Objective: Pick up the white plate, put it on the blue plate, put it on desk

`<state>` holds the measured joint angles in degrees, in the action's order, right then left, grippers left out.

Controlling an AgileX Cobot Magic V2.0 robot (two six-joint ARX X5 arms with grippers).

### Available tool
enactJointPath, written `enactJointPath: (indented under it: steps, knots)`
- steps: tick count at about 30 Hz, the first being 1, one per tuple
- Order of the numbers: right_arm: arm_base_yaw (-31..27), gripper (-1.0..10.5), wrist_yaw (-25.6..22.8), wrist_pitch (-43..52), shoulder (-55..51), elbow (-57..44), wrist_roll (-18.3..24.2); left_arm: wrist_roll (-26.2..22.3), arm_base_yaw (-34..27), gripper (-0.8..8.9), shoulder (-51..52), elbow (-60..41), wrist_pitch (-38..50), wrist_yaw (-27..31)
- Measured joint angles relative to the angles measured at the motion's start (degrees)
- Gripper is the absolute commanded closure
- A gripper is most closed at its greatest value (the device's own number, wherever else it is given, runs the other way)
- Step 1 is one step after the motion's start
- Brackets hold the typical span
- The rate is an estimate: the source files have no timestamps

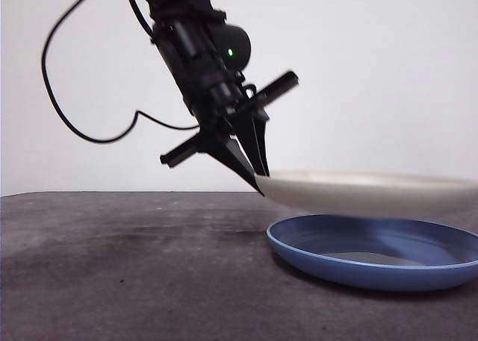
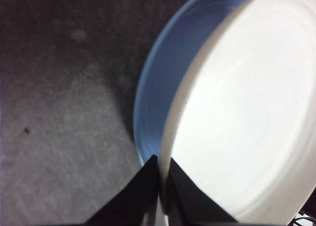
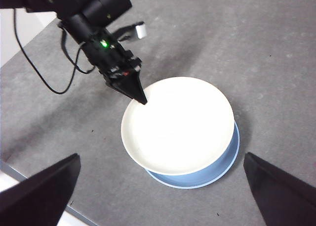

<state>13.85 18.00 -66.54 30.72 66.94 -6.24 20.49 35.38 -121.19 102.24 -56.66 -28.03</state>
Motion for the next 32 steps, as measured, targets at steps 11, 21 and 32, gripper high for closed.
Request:
enactJointPath:
  steps: [11, 21, 32]
  knots:
    - [-0.02, 2.8, 0.0, 0.0, 0.0, 0.0, 0.0, 0.0, 1.38, 8.04, -4.55, 2.47, -0.63, 0.02]
    - [-0.02, 2.8, 0.0, 0.0, 0.0, 0.0, 0.0, 0.0, 1.95, 8.05, -4.92, 2.49, 0.79, 2.8]
    - [-0.02, 2.8, 0.0, 0.0, 0.0, 0.0, 0.0, -0.02, 1.99, 8.02, -4.92, 2.49, 1.01, 2.8]
